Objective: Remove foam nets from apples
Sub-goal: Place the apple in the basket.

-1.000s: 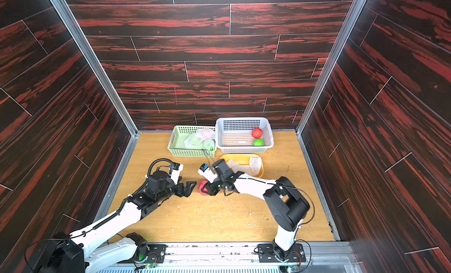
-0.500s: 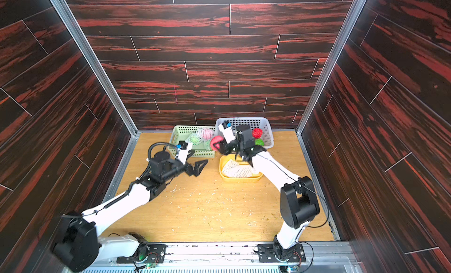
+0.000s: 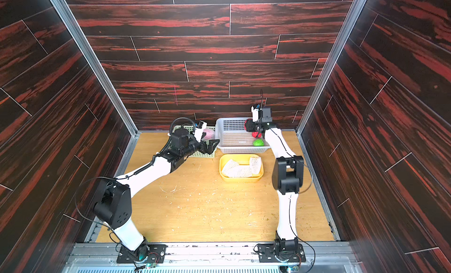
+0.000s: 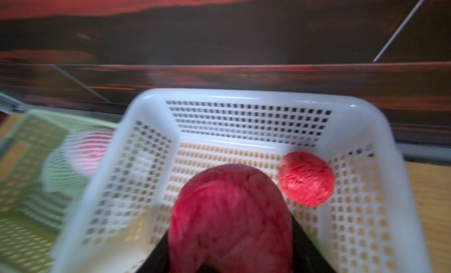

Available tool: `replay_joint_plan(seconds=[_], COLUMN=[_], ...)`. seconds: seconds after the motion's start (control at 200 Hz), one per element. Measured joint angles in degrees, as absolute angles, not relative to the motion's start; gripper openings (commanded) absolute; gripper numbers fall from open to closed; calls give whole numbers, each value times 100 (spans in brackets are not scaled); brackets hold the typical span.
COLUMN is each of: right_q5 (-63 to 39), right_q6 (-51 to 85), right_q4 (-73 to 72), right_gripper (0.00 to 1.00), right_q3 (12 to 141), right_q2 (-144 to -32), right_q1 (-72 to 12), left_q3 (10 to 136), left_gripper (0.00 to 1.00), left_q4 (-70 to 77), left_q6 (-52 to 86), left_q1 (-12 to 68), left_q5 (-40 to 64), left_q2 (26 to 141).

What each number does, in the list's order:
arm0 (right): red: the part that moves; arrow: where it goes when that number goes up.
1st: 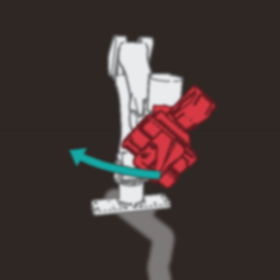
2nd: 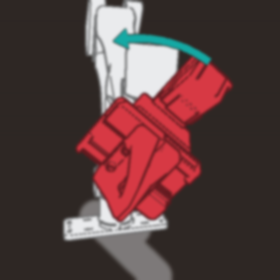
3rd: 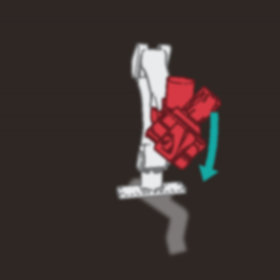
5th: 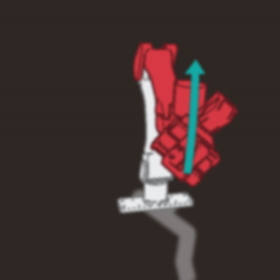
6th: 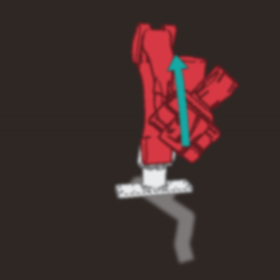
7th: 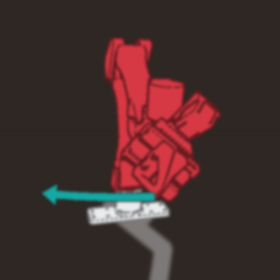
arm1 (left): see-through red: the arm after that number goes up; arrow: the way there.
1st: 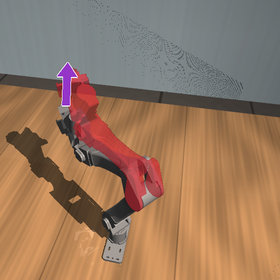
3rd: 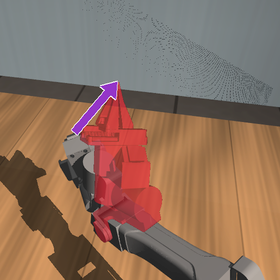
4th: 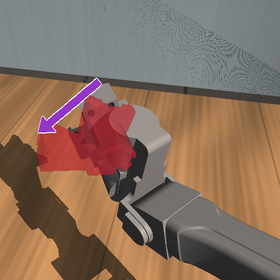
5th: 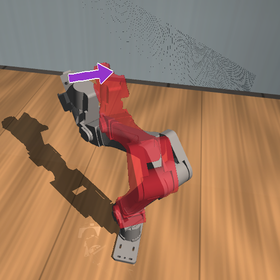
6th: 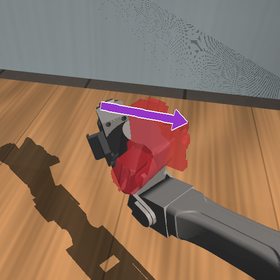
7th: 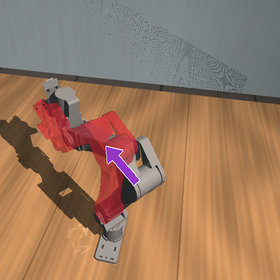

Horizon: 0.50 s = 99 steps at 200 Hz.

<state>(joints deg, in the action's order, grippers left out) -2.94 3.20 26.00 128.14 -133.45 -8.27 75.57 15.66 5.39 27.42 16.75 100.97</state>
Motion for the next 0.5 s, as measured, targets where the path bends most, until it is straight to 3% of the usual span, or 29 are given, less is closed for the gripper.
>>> replay_joint_plan(seconds=[0.21, 0.496], right_q5=[-346, -429], right_q6=[23, -99], right_q4=[3450, 3358], right_gripper=[36, 36], right_q3=[15115, 15002], right_q2=[-14822, -15087], right_q1=[-840, -867], left_q3=[7579, 7749], left_gripper=[100, 100], left_q4=[1315, 1028], left_q6=[534, 469], left_q1=[2742, 2604], left_q5=[1619, 1509], left_q2=[10320, 10335])
